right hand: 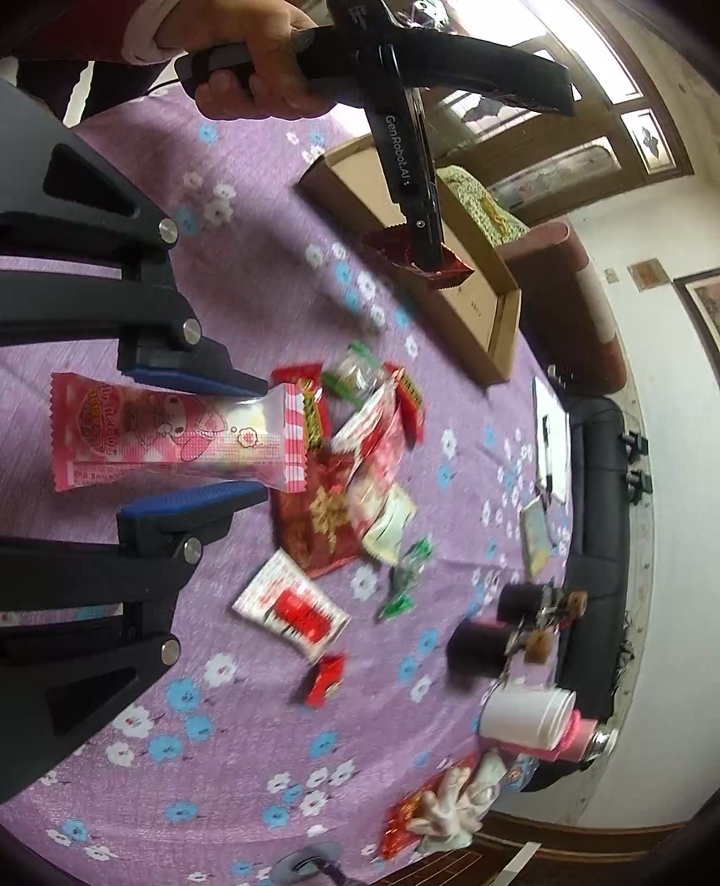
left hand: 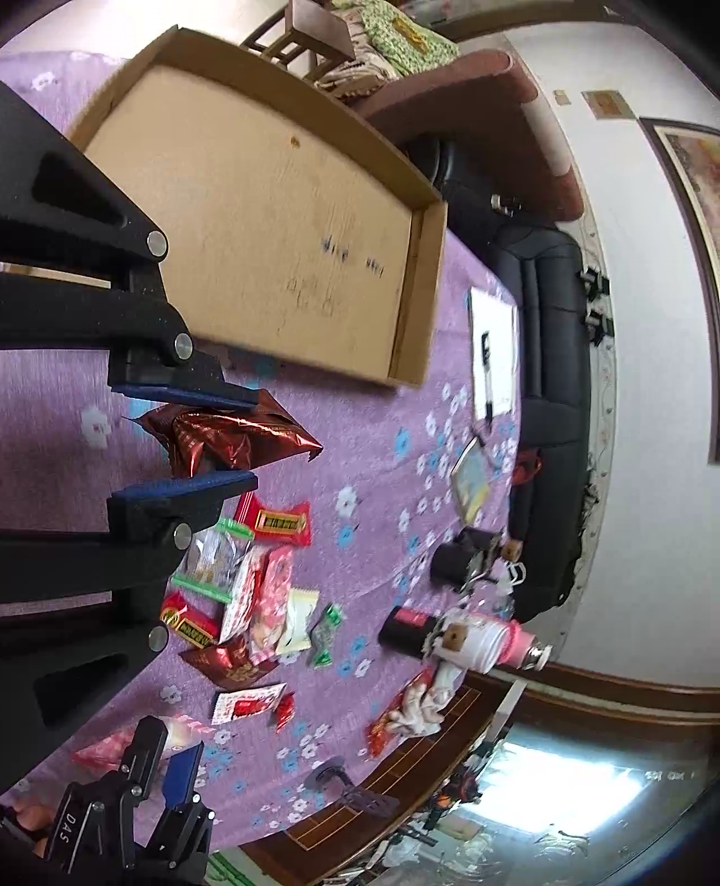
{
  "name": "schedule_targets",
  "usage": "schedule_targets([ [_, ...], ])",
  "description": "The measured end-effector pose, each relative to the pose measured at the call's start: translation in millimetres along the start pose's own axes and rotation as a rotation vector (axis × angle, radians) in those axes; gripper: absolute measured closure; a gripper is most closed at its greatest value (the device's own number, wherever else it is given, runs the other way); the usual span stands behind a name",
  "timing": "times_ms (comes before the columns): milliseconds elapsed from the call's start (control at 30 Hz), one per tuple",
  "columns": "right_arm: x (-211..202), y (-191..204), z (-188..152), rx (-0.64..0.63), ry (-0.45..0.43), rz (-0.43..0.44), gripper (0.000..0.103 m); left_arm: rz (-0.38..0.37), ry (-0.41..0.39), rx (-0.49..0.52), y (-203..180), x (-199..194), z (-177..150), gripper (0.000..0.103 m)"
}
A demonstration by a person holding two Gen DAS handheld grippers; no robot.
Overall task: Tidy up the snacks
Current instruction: 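Carry both snacks to the cardboard tray and open both grippers to drop them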
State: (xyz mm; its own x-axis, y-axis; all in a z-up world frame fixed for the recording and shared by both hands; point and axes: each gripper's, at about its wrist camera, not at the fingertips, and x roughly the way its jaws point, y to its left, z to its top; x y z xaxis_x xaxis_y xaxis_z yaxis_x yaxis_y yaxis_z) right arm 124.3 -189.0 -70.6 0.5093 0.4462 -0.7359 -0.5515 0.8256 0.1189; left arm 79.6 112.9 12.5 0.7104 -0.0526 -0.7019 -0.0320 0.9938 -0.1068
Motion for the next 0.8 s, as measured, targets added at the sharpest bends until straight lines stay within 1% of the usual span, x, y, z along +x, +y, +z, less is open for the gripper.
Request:
schedule_targets([
  [367,8,48,29,-0.063,-0.030,0.092,0.073,0.093,-0.033,-0.053,46,-22,-2,0.080],
  [667,26,109,64,-0.135,-0.059,0.183,0.073,0.159,-0.034,-0.105,90,-32,-10,0.080],
  [800,36,136,78,-0.165,-0.073,0.207,0.073,0.182,-0.034,-0.127,108,-34,-12,0.080],
])
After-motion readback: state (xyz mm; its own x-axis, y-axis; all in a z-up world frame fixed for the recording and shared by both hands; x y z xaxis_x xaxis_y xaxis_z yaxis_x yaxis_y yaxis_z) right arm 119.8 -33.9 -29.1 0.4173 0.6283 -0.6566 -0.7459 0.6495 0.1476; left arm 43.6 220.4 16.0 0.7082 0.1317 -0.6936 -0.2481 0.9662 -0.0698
